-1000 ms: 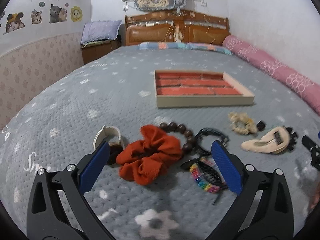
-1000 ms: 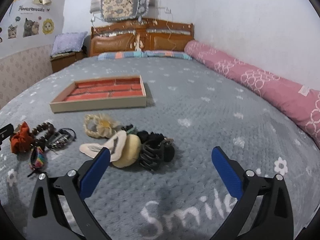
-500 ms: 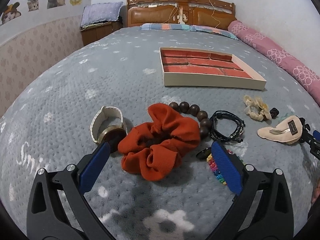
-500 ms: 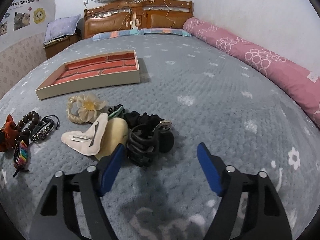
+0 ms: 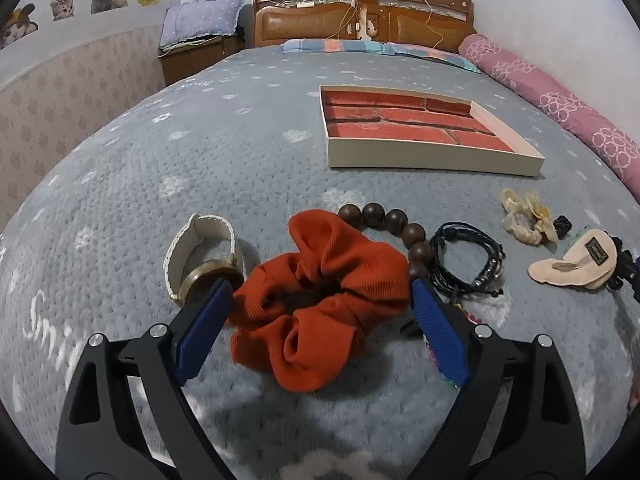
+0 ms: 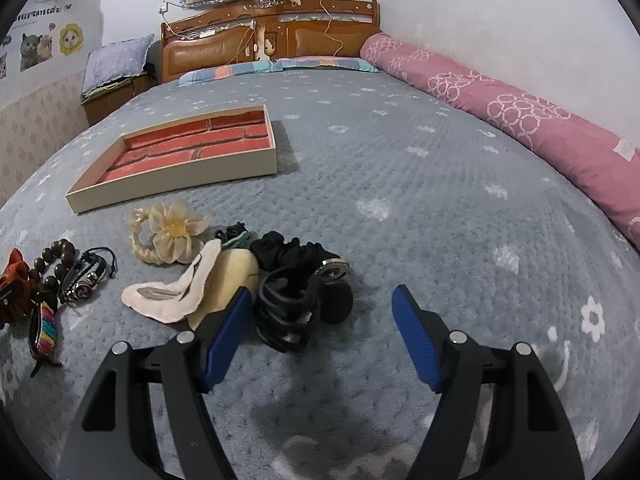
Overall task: Organize jewelry
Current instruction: 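Move left tool to the orange scrunchie while right tool moves to the black claw clip, then close left tool on the orange scrunchie while right tool grips the black claw clip, then carry both items over the brick-patterned tray and open both tools to drop them, then move left tool to the white-strap watch while right tool moves to the cream hair pad, then close left tool on the watch strap while right tool grips the cream hair pad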
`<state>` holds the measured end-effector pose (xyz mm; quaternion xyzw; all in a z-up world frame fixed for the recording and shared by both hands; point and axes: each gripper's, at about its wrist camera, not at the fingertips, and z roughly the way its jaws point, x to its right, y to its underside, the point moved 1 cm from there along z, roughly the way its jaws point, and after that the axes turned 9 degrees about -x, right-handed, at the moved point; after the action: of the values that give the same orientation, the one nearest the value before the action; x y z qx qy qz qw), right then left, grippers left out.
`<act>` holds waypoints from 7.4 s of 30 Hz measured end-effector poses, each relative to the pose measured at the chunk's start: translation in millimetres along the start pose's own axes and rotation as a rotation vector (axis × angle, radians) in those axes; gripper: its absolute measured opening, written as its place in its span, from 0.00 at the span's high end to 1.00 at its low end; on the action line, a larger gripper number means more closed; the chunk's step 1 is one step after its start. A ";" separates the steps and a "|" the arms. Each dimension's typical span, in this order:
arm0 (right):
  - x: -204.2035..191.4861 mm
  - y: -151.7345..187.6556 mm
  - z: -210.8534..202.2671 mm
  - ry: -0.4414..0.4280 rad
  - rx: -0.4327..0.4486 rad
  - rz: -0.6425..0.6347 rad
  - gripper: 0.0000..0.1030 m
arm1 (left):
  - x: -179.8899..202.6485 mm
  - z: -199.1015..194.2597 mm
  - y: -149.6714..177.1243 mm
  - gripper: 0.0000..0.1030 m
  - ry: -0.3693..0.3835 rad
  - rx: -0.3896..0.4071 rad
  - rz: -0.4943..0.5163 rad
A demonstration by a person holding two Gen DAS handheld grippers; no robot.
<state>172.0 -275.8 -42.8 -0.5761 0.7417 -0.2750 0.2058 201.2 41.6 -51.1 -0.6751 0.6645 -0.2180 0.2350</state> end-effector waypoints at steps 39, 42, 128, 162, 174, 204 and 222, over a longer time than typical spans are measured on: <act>-7.4 7.4 8.3 0.018 -0.070 0.047 0.64 | -9.9 19.2 -0.9 0.46 0.090 -0.090 -0.029; -3.6 8.0 3.1 0.015 -0.061 0.049 0.64 | -11.9 16.4 -0.5 0.57 0.107 -0.086 -0.030; -159.4 -285.6 235.1 -0.227 -0.206 -0.248 0.43 | 83.3 225.0 -304.0 0.34 0.063 -0.199 0.080; -62.0 -96.7 -16.4 -0.228 0.078 -0.134 0.26 | -47.5 -42.2 -88.2 0.05 0.015 0.118 0.062; -44.9 -30.5 -4.8 -0.165 0.040 -0.086 0.26 | -81.8 -15.7 -31.5 0.05 -0.014 0.049 0.002; -44.7 -6.9 12.1 -0.136 -0.013 -0.049 0.43 | -73.4 23.4 -24.1 0.35 0.020 -0.021 0.062; -55.0 -6.7 25.5 -0.150 -0.067 -0.081 0.52 | -86.8 42.6 -27.3 0.33 0.006 -0.109 0.008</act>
<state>206.7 -228.2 -58.6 -0.6311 0.7092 -0.2142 0.2299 246.8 129.7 -66.8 -0.6835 0.6787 -0.1828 0.1969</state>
